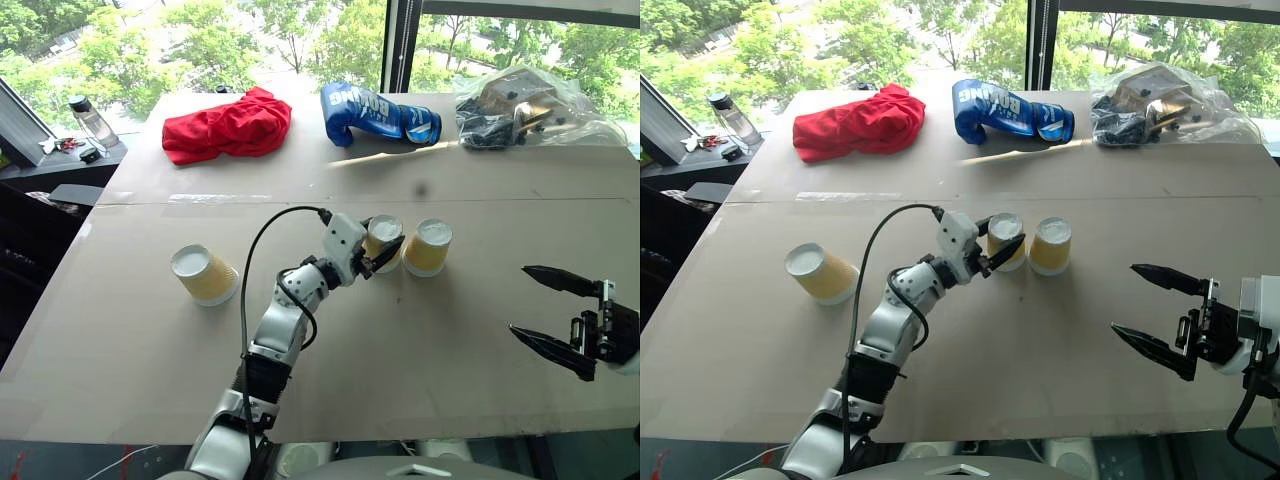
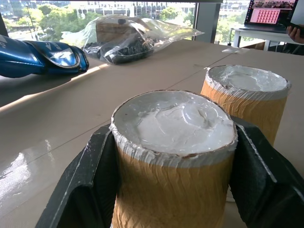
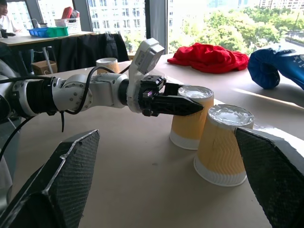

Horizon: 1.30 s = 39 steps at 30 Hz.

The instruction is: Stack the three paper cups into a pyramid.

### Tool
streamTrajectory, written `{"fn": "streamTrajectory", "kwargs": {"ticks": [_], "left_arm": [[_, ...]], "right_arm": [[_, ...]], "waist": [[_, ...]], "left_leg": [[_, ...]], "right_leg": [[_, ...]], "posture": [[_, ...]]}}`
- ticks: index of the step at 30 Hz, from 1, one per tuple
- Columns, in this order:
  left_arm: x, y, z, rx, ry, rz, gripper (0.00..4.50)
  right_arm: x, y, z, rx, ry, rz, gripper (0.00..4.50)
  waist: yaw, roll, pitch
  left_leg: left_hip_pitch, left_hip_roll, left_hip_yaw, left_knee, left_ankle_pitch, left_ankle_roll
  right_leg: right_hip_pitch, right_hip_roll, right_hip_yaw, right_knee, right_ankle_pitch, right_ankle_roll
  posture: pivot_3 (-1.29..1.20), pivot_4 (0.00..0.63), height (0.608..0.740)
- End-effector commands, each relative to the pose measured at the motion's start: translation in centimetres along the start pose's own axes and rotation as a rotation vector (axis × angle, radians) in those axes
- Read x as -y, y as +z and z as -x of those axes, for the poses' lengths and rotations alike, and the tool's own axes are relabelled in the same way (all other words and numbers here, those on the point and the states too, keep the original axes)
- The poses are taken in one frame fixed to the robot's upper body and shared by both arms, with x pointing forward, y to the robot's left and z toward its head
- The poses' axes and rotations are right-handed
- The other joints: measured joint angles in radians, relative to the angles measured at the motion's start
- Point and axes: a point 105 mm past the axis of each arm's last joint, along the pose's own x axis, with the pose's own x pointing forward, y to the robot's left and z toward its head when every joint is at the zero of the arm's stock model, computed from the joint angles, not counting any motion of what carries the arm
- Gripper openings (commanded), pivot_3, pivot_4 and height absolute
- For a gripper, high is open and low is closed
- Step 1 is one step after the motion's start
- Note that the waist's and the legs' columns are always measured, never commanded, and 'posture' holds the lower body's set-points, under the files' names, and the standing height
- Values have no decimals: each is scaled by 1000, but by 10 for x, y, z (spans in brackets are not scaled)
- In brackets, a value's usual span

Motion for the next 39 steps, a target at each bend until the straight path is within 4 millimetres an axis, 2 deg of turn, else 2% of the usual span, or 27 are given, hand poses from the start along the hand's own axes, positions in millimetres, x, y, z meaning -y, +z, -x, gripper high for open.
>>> {"fn": "streamTrajectory", "kwargs": {"ticks": [1, 20, 24, 31, 39], "left_arm": [[6, 12, -6, 47, -36, -23, 2500], [21, 16, -10, 50, -144, -3, 2500], [20, 17, -8, 54, -143, 4, 4358], [17, 22, -5, 73, -130, -4, 4455], [24, 44, 6, 148, -159, -38, 4455]], "right_arm": [[-3, 10, 0, 14, -2, 38, 4500], [-8, 9, -8, 11, -16, 33, 4500], [-8, 9, -9, 13, -16, 31, 4500], [-7, 9, -10, 15, -19, 27, 4500], [-1, 5, -6, 13, -60, 12, 4500]], "waist": [[0, 0, 0], [-1, 0, 0], [-1, 0, 0], [-1, 0, 0], [-1, 0, 0]], "left_leg": [[0, 0, 0, 0, 0, 0], [0, 0, 0, 0, 0, 0], [0, 0, 0, 1, 0, 0], [0, 0, 0, 1, 0, 0], [0, 0, 0, 1, 0, 0]], "right_leg": [[0, 0, 0, 0, 0, 0], [0, 0, 0, 1, 0, 0], [0, 0, 0, 1, 0, 0], [0, 0, 0, 1, 0, 0], [0, 0, 0, 1, 0, 0]], "posture": [[0, 150, 737], [0, 150, 737], [0, 150, 737], [0, 150, 737], [0, 150, 737]]}}
